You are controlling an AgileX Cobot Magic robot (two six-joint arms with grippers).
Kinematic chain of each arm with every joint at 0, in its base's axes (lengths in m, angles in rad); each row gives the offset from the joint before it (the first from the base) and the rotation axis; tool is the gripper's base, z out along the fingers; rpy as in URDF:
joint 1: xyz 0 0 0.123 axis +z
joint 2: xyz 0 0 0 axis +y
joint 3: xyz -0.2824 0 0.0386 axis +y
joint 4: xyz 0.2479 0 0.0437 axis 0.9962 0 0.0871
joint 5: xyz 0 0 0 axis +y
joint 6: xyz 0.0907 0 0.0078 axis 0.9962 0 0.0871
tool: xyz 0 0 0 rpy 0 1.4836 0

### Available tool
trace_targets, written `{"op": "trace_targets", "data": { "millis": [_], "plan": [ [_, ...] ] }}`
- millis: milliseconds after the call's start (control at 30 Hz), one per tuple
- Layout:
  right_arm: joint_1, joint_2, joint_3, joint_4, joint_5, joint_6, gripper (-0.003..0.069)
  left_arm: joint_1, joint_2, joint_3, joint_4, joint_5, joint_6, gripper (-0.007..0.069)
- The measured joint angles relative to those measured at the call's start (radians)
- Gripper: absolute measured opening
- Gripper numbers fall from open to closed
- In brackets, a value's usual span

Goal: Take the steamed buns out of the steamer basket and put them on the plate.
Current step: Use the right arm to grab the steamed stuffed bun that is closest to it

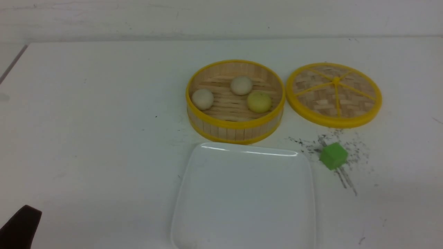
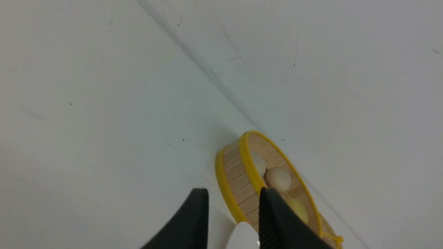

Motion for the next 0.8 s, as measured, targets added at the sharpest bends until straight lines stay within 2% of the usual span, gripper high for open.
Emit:
{"op": "trace_targets", "data": {
  "millis": [167,300,500,633,667,800],
  "plan": [
    [0.000,0.156,-0.181,-0.005,0.018,-0.063,0.0260,0.000,0.000,0.000,-0.007,0.000,0.000,0.0241],
    [0.000,0.372,-0.394,-0.110,0.028,-0.070,0.0288,0.000,0.000,0.000,-0.010,0.000,0.000,0.0241],
    [0.000,0.651,-0.622,-0.230,0.165,-0.073,0.0304,0.000,0.000,0.000,-0.010,0.016,0.006,0.0241],
    [0.000,0.746,-0.691,-0.261,0.139,-0.147,0.0281,0.000,0.000,0.000,-0.006,0.029,0.037,0.0241],
    [0.000,0.781,-0.703,-0.260,0.078,-0.222,0.0261,0.000,0.000,0.000,-0.005,0.030,0.045,0.0241],
    [0.000,0.878,-0.720,-0.260,0.017,-0.302,0.0211,0.000,0.000,0.000,-0.004,0.029,0.049,0.0241]
  ]
}}
